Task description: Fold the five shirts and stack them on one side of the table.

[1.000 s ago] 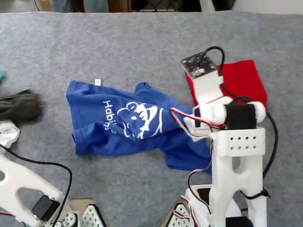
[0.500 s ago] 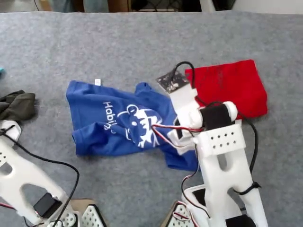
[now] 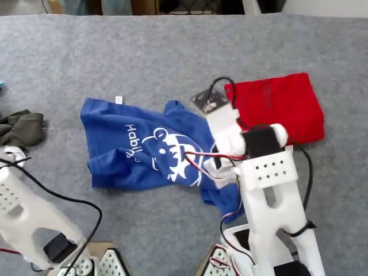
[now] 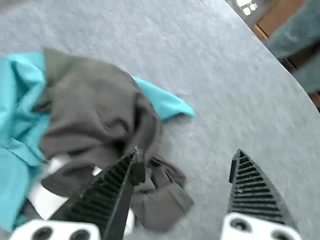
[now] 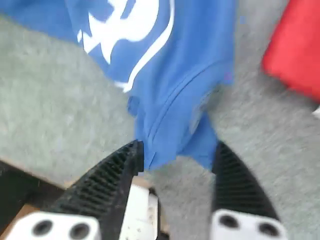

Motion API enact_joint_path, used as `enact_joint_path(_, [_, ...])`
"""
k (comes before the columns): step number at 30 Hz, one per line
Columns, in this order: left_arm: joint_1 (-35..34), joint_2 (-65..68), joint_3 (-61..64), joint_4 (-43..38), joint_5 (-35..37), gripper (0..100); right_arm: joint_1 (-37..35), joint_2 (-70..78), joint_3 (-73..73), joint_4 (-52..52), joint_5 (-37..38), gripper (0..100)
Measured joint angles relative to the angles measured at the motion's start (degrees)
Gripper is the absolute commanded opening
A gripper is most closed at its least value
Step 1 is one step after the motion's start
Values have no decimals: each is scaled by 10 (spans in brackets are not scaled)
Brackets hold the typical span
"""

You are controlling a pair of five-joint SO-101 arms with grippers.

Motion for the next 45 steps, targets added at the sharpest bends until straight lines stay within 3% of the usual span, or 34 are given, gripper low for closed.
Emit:
enact_joint_path(9, [193,-72,280,-13,91,285,71,30,-91,-73,-7,63])
enact_joint_path(16, [285,-12,323,-55,187,264,81,127,-48,-258,-41,64])
enact_joint_path(20, [298,35,323,-47,237,220,81,163,-39,-348,-42,64])
enact_joint_path(26, [323,95,323,-39,246,209,80,249,25,-543,-42,60])
enact_joint_path(31, [336,115,323,-40,247,166,81,347,78,-704,-92,60])
enact_joint_path(45, [346,233,220,-139,273,166,81,396,78,-738,-96,60])
